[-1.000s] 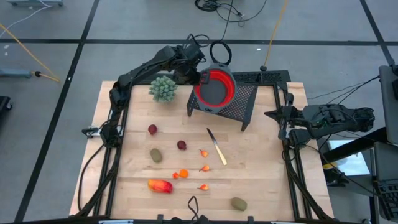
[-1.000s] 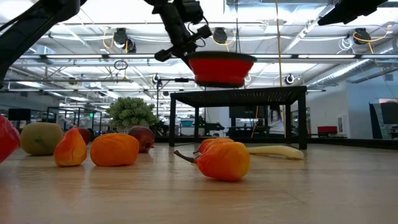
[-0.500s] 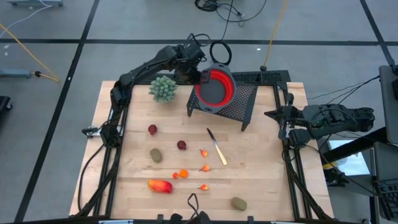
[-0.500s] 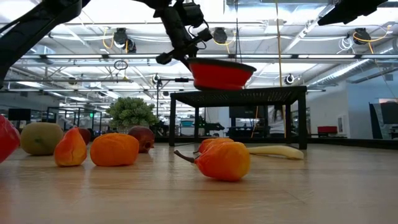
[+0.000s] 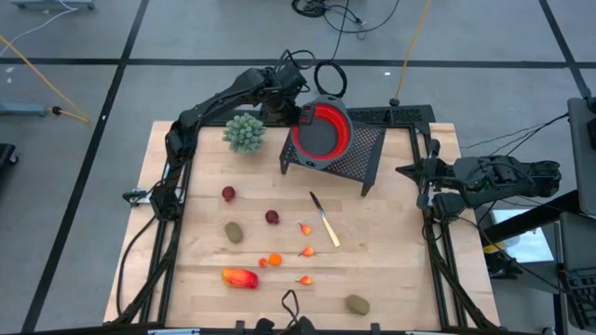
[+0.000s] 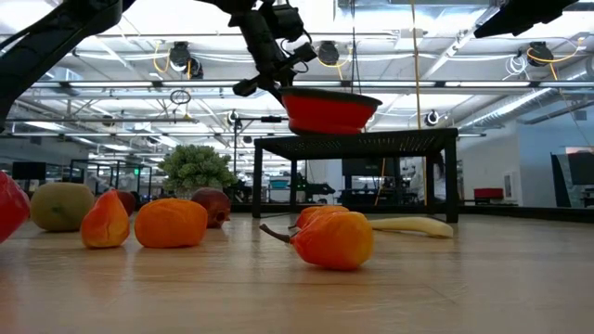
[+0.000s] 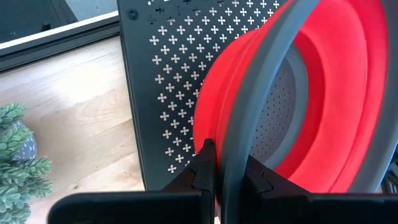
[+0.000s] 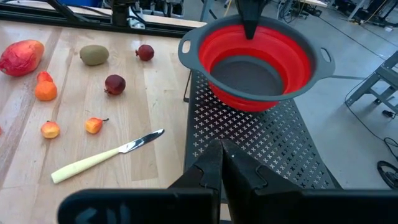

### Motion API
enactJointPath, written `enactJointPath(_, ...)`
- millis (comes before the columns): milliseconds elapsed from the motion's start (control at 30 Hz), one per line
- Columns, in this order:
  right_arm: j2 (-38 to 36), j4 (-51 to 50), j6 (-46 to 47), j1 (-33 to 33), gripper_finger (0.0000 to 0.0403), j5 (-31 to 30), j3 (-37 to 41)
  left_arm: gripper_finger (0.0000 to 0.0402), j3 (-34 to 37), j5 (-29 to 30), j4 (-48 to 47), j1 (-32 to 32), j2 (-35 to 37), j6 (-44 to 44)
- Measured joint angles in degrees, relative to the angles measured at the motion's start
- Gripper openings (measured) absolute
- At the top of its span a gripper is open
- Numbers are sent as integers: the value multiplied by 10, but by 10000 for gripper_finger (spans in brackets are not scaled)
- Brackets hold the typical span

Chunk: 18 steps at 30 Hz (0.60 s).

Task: Pick & Place Fruit
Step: Put the red strainer bowl on the shelf

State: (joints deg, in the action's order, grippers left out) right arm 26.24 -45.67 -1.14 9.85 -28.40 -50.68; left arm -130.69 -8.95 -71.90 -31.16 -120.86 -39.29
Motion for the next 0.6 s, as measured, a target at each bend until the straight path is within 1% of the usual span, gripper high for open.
enactJointPath(133, 0, 2, 0, 0, 0, 0, 0, 29, 0, 0, 0, 0, 0, 6)
enactJointPath(233, 0, 8, 0, 0, 0, 0, 0, 46, 0, 11, 0, 0, 0, 6)
enactJointPath(600, 0, 9, 1, 0, 0, 0, 0, 167, 0, 15, 0, 0, 0, 13)
